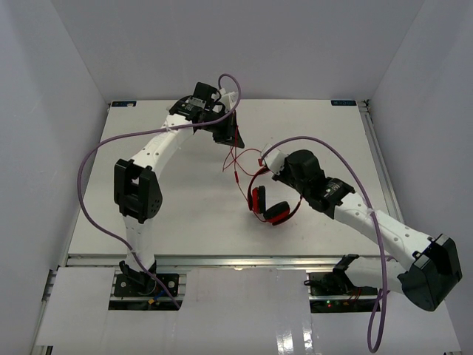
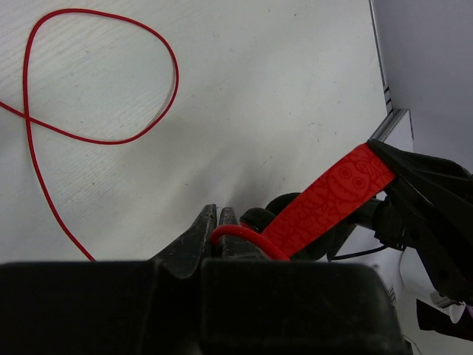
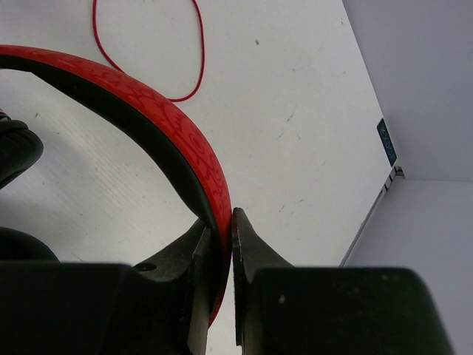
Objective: Wrap the headphones
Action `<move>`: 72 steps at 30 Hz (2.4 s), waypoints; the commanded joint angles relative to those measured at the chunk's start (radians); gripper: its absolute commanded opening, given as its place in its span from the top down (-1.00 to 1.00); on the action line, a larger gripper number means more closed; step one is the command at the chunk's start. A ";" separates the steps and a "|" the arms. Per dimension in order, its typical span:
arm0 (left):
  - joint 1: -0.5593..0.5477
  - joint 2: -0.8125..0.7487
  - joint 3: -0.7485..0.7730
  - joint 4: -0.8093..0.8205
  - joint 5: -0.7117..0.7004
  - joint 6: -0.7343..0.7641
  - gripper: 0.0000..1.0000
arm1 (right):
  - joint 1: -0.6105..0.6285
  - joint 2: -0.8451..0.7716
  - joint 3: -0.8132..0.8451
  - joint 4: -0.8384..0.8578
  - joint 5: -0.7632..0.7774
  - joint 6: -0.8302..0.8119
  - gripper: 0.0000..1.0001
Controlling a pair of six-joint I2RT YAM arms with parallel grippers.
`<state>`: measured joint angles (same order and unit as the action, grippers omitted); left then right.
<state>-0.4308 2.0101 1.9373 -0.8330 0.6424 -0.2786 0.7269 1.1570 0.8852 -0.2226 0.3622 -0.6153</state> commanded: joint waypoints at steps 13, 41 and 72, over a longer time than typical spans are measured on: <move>-0.016 -0.067 0.009 -0.006 0.007 0.004 1.00 | -0.009 -0.126 -0.004 0.066 -0.318 0.013 0.85; -0.016 -0.088 0.011 0.009 0.054 -0.010 1.00 | -0.007 -0.048 -0.063 0.203 -0.173 -0.222 0.85; -0.016 -0.091 0.038 0.031 0.098 -0.036 1.00 | 0.004 0.039 -0.106 0.292 -0.131 -0.458 0.85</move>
<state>-0.4423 1.9747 1.9387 -0.8295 0.6979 -0.3003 0.7205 1.1876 0.7982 -0.0220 0.2327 -1.0296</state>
